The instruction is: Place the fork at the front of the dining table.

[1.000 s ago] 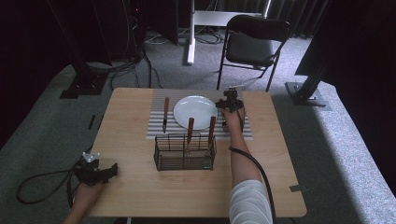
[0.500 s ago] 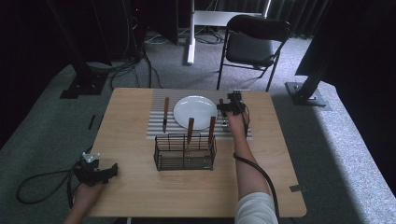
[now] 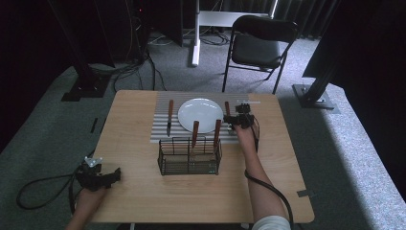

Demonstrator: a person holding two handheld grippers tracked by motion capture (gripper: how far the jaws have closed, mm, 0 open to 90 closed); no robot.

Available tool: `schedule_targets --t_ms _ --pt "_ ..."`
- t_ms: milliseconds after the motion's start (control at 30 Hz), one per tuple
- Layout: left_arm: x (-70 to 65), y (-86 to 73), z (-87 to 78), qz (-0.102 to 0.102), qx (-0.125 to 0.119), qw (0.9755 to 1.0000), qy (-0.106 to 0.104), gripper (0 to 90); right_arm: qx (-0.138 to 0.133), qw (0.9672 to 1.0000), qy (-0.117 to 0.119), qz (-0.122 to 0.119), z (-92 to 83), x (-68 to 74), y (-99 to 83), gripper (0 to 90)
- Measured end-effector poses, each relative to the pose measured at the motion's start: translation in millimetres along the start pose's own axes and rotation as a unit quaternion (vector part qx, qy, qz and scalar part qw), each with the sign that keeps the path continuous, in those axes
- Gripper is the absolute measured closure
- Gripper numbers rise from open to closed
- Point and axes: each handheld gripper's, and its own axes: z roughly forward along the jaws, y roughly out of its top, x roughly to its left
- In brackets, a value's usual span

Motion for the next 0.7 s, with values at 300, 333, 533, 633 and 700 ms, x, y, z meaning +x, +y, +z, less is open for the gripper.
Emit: schedule_targets --t_ms 300,333,533,633,700 --pt "0.0 0.1 0.0 0.0 0.0 1.0 0.0 0.4 -0.011 0.9999 0.009 -0.004 -15.1 -0.5 -15.3 20.5" --pt "0.0 0.1 0.0 0.0 0.0 1.0 0.0 0.4 -0.012 0.9998 0.013 -0.003 -17.1 -1.1 -17.3 20.5" --pt "0.0 0.1 0.0 0.0 0.0 1.0 0.0 0.4 -0.013 0.9998 0.014 -0.007 -24.4 -3.6 -26.4 20.5" --pt "0.0 0.1 0.0 0.0 0.0 1.0 0.0 0.4 -0.015 0.9997 0.015 -0.007 -28.1 -4.9 -31.3 20.5" --pt "0.0 0.1 0.0 0.0 0.0 1.0 0.0 0.4 -0.014 0.9997 0.019 -0.009 -30.2 -5.3 -34.2 20.5"
